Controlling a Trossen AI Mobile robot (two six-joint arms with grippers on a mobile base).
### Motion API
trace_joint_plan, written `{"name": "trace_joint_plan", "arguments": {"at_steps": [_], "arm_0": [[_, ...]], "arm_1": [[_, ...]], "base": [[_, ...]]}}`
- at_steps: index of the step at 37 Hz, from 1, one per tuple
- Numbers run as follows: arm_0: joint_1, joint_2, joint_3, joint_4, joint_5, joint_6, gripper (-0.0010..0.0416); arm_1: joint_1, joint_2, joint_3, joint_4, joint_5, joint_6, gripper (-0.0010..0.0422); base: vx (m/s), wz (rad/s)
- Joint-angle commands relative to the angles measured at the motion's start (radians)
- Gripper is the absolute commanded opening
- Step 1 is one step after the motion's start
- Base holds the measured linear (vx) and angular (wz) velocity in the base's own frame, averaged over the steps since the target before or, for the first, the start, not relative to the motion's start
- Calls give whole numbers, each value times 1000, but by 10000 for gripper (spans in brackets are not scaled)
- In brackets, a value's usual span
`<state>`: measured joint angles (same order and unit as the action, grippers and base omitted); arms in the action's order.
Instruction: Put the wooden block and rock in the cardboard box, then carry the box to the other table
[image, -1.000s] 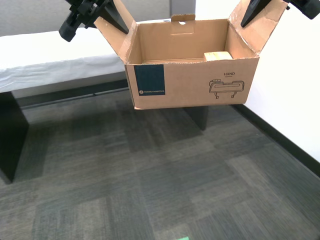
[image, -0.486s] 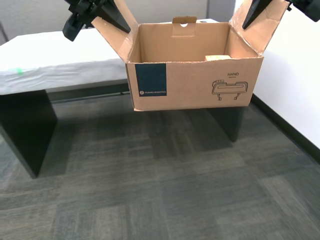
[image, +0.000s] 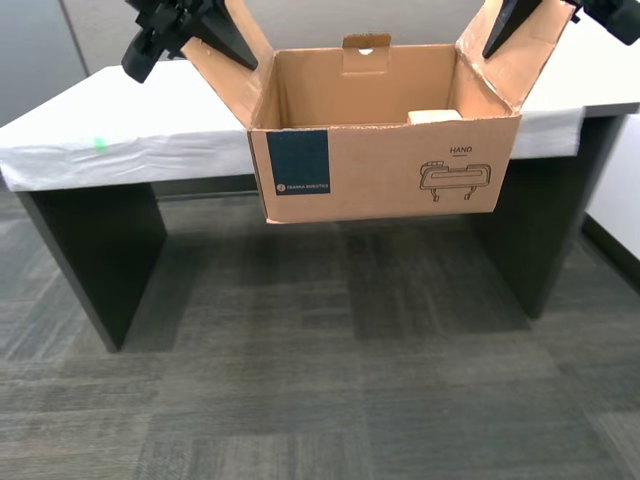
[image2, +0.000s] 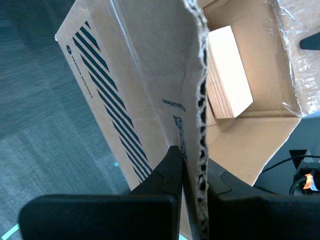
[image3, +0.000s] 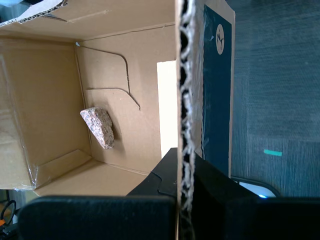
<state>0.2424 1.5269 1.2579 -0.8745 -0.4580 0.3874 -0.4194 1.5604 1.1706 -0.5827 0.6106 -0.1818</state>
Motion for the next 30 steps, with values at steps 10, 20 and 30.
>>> {"name": "trace_joint_plan", "arguments": {"at_steps": [10, 20, 30], "arm_0": [[3, -2, -1, 7, -19, 14, -1], [3, -2, -21, 11, -19, 42, -1], [2, -2, -45, 40, -19, 63, -1]], "arm_1": [[-1, -2, 2, -5, 21, -8, -1], [-1, -2, 2, -6, 14, 0, -1], [1, -1, 2, 0, -2, 2, -1]], "base": [[196, 178], [198, 148], [177, 33]]}}
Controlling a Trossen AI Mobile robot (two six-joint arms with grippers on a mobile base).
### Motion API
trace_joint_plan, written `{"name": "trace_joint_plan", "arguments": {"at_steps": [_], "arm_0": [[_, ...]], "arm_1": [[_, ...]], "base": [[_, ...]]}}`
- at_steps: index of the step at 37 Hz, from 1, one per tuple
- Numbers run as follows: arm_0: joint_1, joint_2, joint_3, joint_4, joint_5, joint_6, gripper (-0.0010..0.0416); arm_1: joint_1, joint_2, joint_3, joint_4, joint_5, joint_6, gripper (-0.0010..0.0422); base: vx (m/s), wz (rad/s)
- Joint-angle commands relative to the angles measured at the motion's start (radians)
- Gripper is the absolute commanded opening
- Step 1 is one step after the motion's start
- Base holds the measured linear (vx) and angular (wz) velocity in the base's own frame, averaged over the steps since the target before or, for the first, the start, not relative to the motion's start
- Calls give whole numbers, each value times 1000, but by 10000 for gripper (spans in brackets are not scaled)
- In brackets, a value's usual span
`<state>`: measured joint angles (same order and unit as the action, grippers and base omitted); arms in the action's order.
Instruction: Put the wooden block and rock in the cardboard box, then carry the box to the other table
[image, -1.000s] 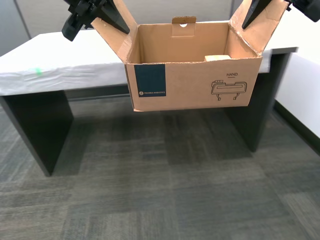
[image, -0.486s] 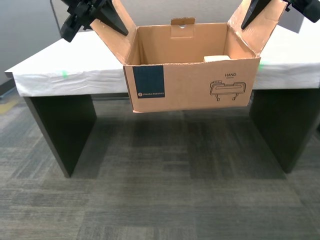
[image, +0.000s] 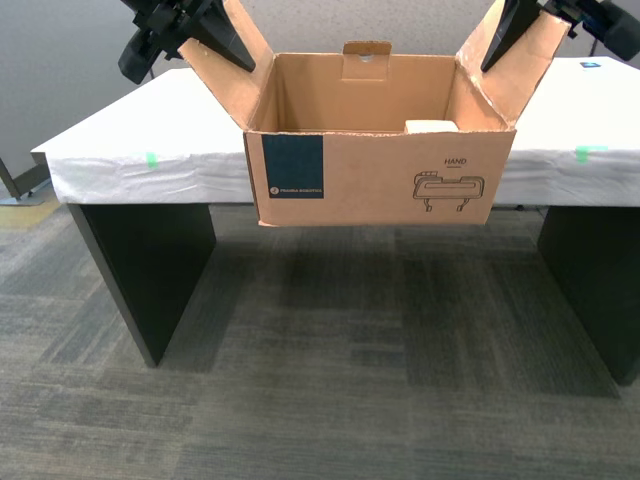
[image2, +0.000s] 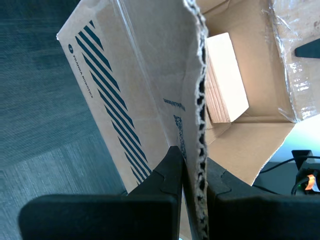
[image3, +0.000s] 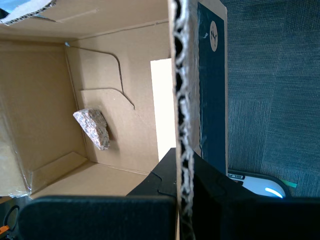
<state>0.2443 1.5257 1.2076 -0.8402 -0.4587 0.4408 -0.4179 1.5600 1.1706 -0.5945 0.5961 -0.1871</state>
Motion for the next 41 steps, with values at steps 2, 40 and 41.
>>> {"name": "trace_joint_plan", "arguments": {"at_steps": [2, 40, 41], "arm_0": [[-1, -1, 13, 8, -18, 10, -1], [4, -1, 53, -5, -17, -27, -1], [5, -1, 53, -5, -17, -24, -1]], "arm_1": [[0, -1, 2, 23, 12, 3, -1], [1, -1, 2, 40, 10, -88, -1], [2, -1, 2, 42, 6, -80, -1]], "base": [[159, 0], [185, 35], [184, 11]]}}
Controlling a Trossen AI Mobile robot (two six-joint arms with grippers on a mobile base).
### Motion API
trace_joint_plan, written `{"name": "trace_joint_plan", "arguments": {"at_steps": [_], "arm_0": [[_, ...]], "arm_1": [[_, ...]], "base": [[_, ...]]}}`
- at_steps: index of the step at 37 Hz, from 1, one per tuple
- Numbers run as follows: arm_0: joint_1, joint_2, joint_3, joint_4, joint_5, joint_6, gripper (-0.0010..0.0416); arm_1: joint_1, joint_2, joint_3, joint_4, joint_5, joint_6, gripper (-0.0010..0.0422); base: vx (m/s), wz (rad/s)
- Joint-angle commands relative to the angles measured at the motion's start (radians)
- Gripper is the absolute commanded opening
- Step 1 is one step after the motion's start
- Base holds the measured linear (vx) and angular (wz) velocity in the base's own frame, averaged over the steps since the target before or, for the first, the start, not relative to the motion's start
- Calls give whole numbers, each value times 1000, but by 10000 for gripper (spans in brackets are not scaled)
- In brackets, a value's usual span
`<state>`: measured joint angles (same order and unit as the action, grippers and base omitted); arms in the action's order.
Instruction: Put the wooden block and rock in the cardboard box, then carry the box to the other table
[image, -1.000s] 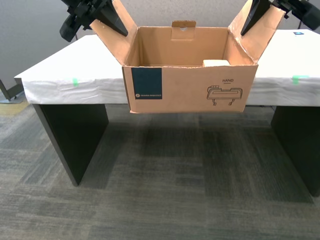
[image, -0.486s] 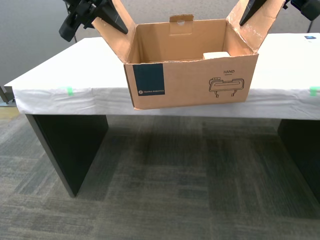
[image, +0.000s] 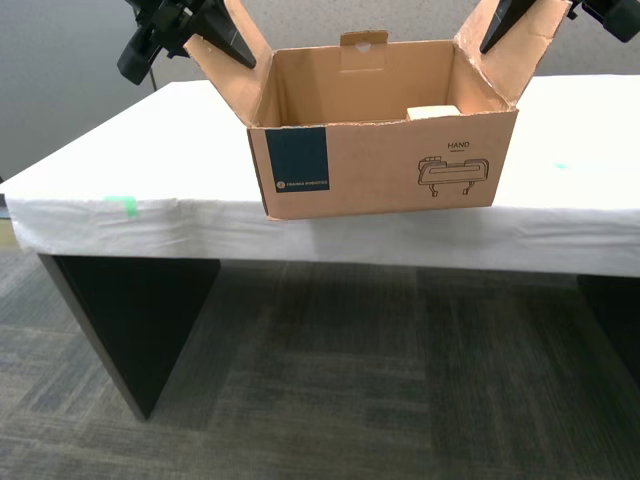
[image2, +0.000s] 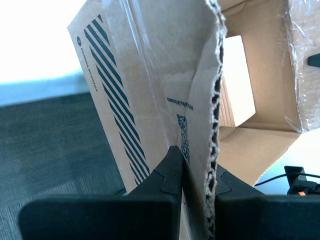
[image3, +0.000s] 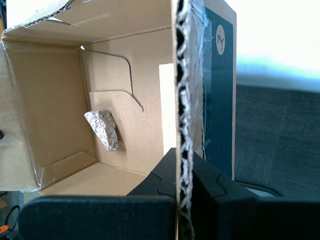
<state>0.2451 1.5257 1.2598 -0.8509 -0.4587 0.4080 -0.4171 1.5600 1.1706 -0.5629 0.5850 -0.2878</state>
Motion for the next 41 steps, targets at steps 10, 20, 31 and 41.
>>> {"name": "trace_joint_plan", "arguments": {"at_steps": [10, 20, 31, 41], "arm_0": [[4, -1, 1, 8, -17, 13, -1], [6, -1, 1, 6, -17, 38, -1], [10, -1, 1, 6, -16, 58, -1], [11, -1, 1, 7, 49, 92, -1]], "arm_1": [[3, -1, 2, 34, -3, 30, -1], [5, -1, 2, 49, -3, 61, -1], [8, -1, 2, 50, -3, 65, -1], [10, -1, 2, 50, -3, 50, -1]], "base": [[191, 5], [208, -5], [207, -13], [186, -74]]}}
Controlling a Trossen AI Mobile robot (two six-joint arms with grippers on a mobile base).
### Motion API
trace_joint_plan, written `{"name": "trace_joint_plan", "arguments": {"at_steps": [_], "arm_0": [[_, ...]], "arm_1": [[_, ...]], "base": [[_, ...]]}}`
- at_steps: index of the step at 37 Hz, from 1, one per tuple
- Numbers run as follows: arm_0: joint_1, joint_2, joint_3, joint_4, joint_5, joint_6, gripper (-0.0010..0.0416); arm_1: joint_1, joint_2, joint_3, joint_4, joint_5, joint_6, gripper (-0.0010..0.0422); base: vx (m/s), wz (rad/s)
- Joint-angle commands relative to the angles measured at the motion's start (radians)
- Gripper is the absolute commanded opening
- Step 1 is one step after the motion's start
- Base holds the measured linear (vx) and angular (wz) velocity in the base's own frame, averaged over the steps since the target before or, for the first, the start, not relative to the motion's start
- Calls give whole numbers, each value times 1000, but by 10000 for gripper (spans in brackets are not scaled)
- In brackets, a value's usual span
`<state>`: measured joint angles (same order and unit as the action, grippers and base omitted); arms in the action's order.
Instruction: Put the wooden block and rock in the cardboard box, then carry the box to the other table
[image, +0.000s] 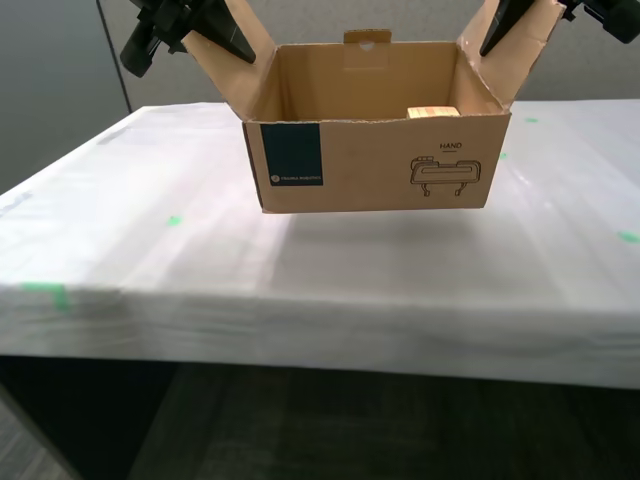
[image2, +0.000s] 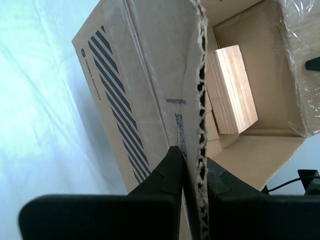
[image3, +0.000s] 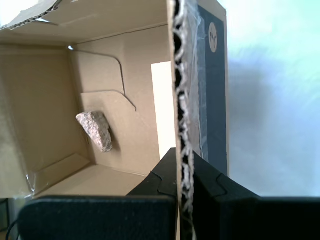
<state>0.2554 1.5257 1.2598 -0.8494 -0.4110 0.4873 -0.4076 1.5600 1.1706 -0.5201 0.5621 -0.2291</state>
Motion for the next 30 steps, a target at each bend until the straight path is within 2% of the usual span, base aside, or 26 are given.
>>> {"name": "trace_joint_plan", "arguments": {"at_steps": [1, 12, 16, 23, 26, 30], "arm_0": [[1, -1, 1, 6, 1, 13, -1], [1, 5, 1, 11, 1, -2, -1], [1, 18, 2, 12, 0, -57, -1], [1, 57, 3, 9, -3, -154, -1], [1, 57, 3, 8, -3, -182, -1], [-6, 57, 7, 66, -3, -181, -1]], "arm_1": [[1, -1, 2, 6, 19, -17, -1], [1, 7, 11, 22, 19, -65, -1], [0, 6, 31, 24, -4, -106, -1], [-5, 6, 58, 23, -10, -169, -1], [-8, 6, 55, 1, -49, -183, -1], [-8, 6, 55, -25, -156, -175, -1]], "base": [[181, -137], [164, -154], [157, -162], [144, -114], [64, -70], [20, -30]]}}
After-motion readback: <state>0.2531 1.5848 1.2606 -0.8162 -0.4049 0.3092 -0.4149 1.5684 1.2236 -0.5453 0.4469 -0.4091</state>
